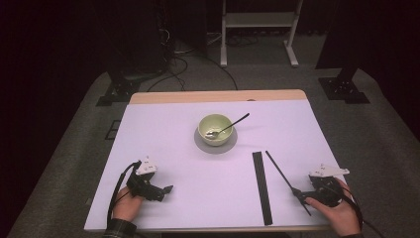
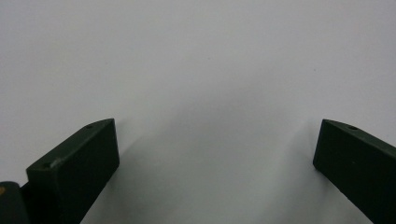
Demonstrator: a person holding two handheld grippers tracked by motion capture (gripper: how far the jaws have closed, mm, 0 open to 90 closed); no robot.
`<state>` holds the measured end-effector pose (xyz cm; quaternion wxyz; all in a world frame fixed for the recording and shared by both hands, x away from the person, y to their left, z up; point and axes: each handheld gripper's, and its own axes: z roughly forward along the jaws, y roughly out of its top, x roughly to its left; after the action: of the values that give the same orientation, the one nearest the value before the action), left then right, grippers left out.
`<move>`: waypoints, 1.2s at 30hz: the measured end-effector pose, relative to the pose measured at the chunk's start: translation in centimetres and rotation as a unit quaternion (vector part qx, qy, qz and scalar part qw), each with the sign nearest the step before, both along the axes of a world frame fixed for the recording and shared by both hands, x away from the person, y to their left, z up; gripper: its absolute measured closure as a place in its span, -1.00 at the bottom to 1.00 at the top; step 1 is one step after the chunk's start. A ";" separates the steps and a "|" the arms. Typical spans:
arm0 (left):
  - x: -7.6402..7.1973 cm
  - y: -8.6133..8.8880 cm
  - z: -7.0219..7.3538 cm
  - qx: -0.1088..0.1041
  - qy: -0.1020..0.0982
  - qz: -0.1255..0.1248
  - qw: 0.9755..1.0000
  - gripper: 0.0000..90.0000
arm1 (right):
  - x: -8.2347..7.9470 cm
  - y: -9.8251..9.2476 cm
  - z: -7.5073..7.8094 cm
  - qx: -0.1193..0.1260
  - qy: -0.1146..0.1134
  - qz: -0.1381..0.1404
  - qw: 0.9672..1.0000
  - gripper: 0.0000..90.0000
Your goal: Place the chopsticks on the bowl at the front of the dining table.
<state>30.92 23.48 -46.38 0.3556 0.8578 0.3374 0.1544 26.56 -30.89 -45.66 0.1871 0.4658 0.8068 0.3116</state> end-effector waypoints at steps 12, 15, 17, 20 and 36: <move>0.0 0.0 0.0 0.000 0.000 0.000 1.000 -1.00 | 0.3 -1.6 -0.1 0.004 0.002 -0.019 1.000 -0.64; 0.0 0.0 0.0 0.000 0.000 0.000 1.000 -1.00 | 0.4 -1.4 0.0 -0.001 -0.001 -0.015 1.000 -0.67; 0.0 0.0 0.0 0.000 0.000 0.000 1.000 -1.00 | 0.4 -1.4 0.0 -0.001 0.001 -0.014 1.000 -0.71; 0.0 0.0 0.0 0.000 0.000 0.000 1.000 -1.00 | 0.4 -1.3 0.1 -0.001 -0.001 -0.007 1.000 -0.72; 0.0 0.0 0.0 0.000 0.000 0.000 1.000 -1.00 | 1.5 -0.2 1.0 0.022 -0.008 0.012 1.000 -0.45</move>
<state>30.93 23.48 -46.38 0.3557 0.8578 0.3376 0.1542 28.06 -31.14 -44.70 0.1798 0.4577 0.8037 0.3349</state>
